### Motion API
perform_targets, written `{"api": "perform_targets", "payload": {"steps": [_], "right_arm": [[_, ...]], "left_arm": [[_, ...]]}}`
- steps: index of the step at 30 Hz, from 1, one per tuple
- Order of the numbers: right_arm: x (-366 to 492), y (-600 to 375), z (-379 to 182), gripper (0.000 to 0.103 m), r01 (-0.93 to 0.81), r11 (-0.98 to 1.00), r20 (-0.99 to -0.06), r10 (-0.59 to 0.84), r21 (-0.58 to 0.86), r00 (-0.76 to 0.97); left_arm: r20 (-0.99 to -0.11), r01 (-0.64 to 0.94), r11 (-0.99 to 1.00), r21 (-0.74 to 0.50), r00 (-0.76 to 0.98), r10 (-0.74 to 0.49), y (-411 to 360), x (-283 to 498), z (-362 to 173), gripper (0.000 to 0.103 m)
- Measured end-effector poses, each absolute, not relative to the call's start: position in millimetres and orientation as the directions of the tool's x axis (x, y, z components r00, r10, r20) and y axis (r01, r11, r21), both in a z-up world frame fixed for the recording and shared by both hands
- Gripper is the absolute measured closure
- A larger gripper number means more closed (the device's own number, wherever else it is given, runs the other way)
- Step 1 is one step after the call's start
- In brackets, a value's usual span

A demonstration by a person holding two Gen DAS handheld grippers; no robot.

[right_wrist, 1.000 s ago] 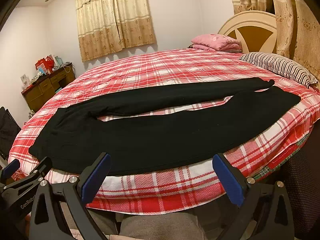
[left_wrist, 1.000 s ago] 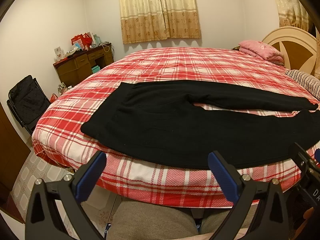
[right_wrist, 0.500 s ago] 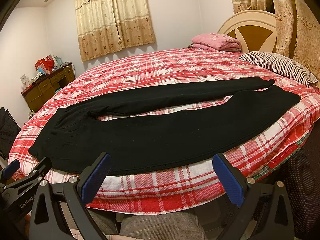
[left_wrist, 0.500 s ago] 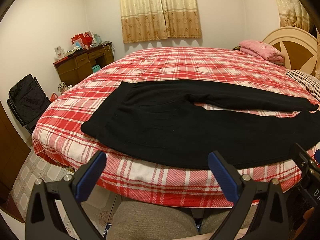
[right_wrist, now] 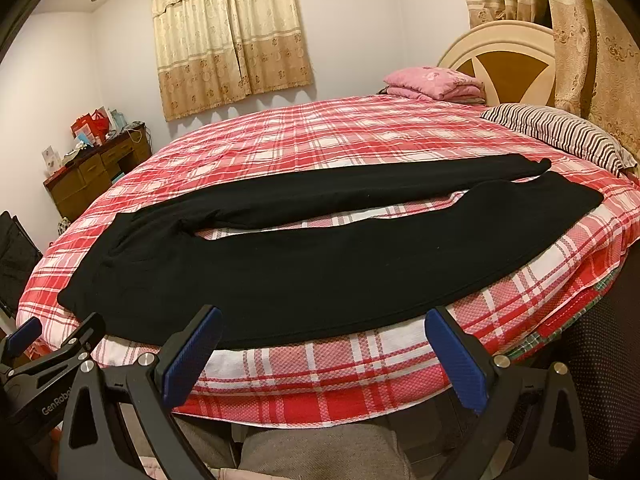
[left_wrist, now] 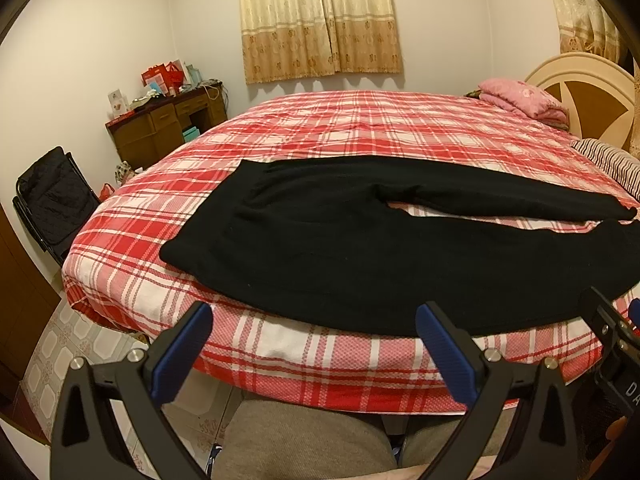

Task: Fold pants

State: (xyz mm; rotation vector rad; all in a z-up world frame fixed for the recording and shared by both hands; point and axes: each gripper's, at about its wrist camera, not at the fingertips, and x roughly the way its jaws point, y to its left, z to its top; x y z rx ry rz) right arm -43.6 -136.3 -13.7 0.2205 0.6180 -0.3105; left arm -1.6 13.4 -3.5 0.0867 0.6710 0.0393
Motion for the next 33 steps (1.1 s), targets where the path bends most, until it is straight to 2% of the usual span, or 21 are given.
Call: {"api": "perform_targets", "payload": {"steps": [6,13,18,22,26,28,29,30,33], "right_arm": [[-40,-136,-16,0.001,0.343,0.935,-0.589,-0.229,0.087,0.775],[-24,-156,-19,0.001,0.332,0.94,-0.667,-0.198,0.079,0.718],[-4,-173,-19,0.001,0.277,0.96,-0.667,-0.182,0.039,0.722],[19,-185,-20,0.001,0.245,0.969,-0.671,-0.186,-0.006,0.717],[53,-199,-17,0.002,0.223,0.975,-0.688,-0.148,0.02,0.71],[74,-204,-14,0.016,0.19,0.98,-0.696,-0.092,0.065,0.712],[84,-207,-14,0.034,0.176,0.981,-0.708,-0.064,0.086,0.703],[96,-208,-13,0.044,0.16,0.982,-0.718,-0.04,0.1,0.695],[126,-209,-13,0.045,0.148,0.979,-0.726,0.0,0.141,0.688]], "left_arm": [[-0.633,-0.004,0.996,0.086,0.772,0.058,13,1,-5,0.0],[-0.667,0.016,0.997,0.078,0.744,0.04,25,21,-12,0.0],[-0.704,0.057,0.992,0.112,0.709,0.039,48,55,-22,0.0],[-0.696,0.044,0.993,0.113,0.717,0.047,70,87,-15,0.0],[-0.686,0.028,0.992,0.121,0.725,0.063,94,137,-1,0.0],[-0.681,0.017,0.991,0.129,0.729,0.076,106,169,5,0.0],[-0.683,0.014,0.992,0.124,0.727,0.075,112,181,6,0.0],[-0.692,0.015,0.993,0.114,0.718,0.069,118,196,5,0.0],[-0.733,0.014,0.995,0.102,0.677,0.066,129,243,-1,0.0]]}}
